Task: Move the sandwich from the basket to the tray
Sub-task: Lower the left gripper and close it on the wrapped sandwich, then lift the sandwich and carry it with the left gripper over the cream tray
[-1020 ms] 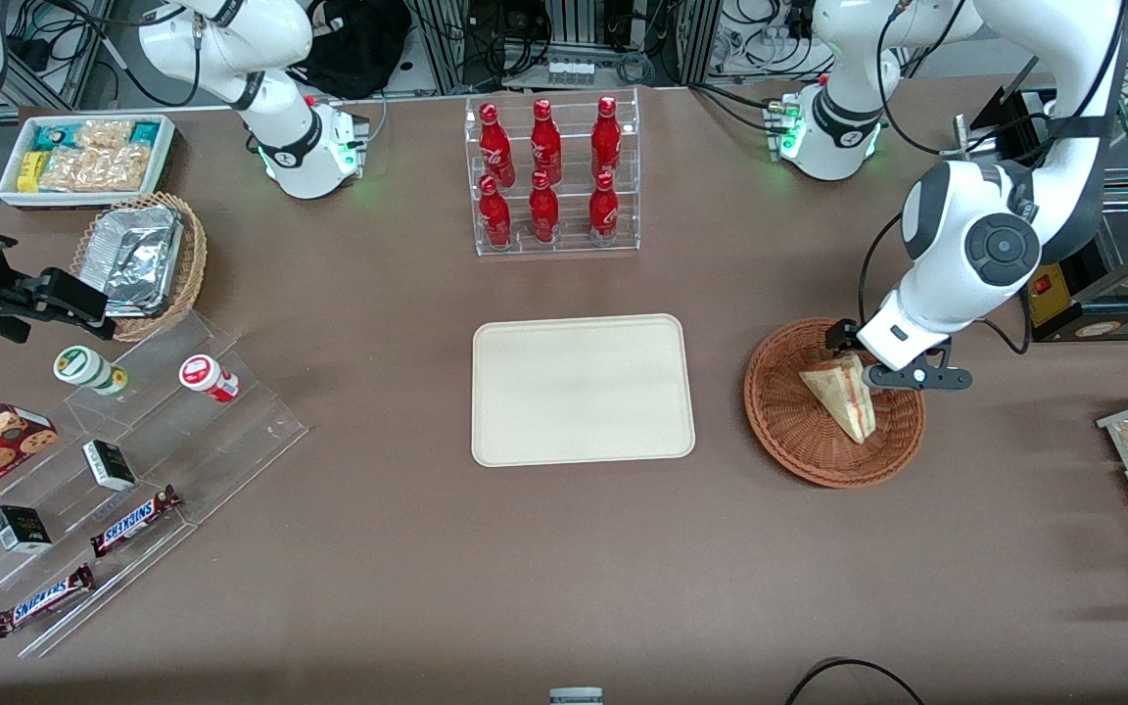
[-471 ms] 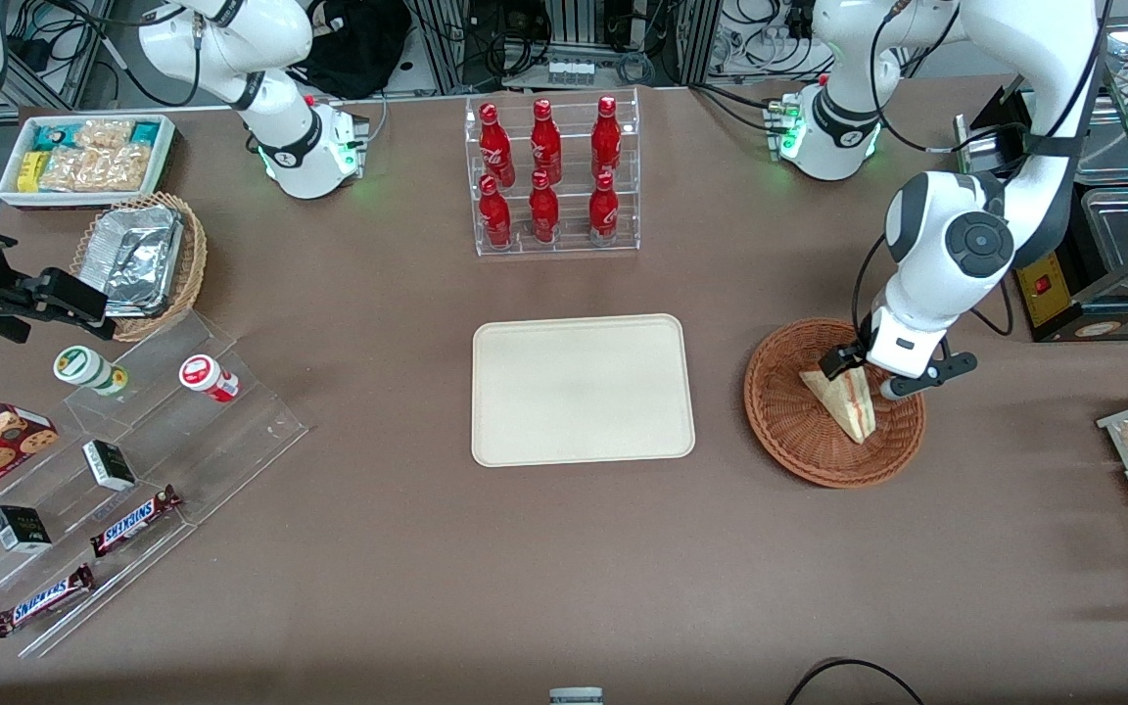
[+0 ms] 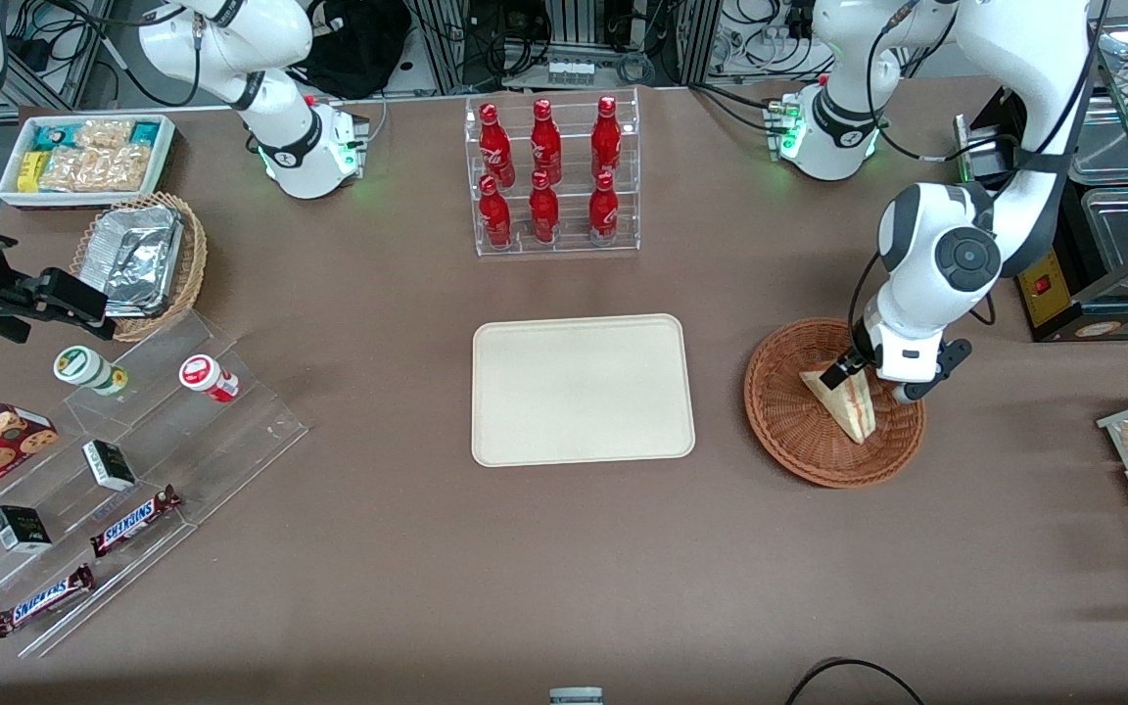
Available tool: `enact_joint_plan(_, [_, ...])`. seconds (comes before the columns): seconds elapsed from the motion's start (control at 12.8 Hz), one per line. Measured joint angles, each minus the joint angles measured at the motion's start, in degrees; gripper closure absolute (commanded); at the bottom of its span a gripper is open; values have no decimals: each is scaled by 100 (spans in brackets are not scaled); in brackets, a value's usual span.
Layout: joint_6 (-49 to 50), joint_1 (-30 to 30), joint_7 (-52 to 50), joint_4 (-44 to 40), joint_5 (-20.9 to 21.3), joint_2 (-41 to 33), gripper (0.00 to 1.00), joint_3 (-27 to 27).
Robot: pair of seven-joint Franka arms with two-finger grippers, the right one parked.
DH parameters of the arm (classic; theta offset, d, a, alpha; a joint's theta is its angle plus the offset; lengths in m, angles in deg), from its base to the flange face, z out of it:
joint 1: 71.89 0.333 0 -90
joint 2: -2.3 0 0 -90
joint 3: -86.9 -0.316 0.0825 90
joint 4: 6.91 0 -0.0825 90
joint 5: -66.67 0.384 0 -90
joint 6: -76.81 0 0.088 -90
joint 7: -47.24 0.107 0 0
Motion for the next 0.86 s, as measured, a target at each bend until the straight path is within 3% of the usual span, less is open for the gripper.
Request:
enact_joint_plan(0.08, [-28,0,-37,-3,-2,62,38,0])
enact_joint_plan(0.16, [-46,1,-58,-14,-4,118,88,-1])
enact_joint_plan(0.24, [-57,2,-75,-42,-4,158,94,-2])
enact_joint_plan(0.47, [26,3,-79,-238,-4,178,96,-3])
enact_joint_plan(0.86, [1903,-7,-71,-1546,-4,231,96,18])
